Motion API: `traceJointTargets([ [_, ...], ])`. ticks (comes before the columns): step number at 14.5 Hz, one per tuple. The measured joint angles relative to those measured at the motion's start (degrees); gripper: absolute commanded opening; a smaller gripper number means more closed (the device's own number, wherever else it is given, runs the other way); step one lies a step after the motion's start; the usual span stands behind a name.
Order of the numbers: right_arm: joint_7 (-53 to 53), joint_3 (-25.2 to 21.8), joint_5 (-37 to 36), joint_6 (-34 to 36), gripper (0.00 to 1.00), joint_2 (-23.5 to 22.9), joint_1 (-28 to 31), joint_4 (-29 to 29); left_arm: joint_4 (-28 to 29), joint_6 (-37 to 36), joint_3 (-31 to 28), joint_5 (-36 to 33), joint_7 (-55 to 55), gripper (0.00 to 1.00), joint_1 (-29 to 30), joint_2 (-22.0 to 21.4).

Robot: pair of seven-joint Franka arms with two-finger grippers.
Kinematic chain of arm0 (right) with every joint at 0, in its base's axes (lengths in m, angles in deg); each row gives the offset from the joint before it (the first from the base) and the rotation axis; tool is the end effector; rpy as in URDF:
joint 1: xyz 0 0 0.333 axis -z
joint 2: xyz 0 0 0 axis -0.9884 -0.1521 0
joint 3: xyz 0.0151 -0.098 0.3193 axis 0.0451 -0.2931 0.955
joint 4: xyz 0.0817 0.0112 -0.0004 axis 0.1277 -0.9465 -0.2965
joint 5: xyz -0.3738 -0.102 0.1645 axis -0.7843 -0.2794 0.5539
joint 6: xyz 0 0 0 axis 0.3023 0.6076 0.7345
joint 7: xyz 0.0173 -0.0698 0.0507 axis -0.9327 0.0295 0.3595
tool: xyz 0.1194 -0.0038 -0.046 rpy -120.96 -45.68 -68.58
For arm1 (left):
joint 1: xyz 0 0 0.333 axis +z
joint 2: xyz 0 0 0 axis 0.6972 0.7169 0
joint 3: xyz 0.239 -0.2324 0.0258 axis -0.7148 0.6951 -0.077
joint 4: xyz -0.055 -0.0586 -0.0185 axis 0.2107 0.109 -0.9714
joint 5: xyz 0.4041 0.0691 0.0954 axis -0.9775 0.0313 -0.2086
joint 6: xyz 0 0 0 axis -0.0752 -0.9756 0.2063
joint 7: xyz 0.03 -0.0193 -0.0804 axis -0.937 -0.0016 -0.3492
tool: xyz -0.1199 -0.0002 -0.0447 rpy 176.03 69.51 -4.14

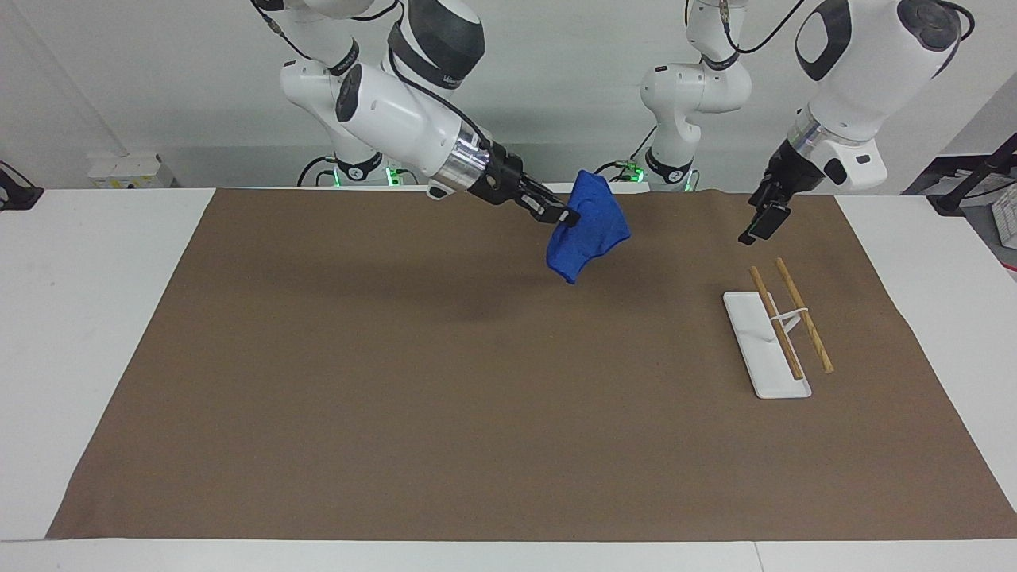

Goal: Right arm passes towel to left arm to hang
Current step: 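Carry the towel toward the left gripper while the left gripper reaches out, then grasp the towel with the left gripper next to the right gripper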

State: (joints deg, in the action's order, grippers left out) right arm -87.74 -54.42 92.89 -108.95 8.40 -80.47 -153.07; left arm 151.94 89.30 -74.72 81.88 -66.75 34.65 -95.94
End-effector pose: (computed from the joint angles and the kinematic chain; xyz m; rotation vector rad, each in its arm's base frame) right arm 0.5650 0.3845 0.5625 -1.8242 1.2963 0.5845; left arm 0.5115 -0.1302 0.5656 2.5089 1.6852 -0.2109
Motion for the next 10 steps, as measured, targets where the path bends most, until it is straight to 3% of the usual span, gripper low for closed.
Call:
traceJointTargets([
  [2,-2.36,1.7,0.01,-4.97,0.0,-0.6,-1.27,0.01,2.39,1.97,0.16,0.94,-12.25,1.0,-2.95,-1.21],
  [5,-3.52,2.37,0.01,-6.47,0.0,-0.92,-2.11,0.0,3.87,4.67,0.33,1.59,-26.49,1.0,-6.95,-1.96],
  [10,-3.52,2.35,0.01,-6.47,0.0,-1.11,-1.95,0.0,8.68,15.43,0.42,3.53,-37.46,1.0,-10.3,-3.25],
])
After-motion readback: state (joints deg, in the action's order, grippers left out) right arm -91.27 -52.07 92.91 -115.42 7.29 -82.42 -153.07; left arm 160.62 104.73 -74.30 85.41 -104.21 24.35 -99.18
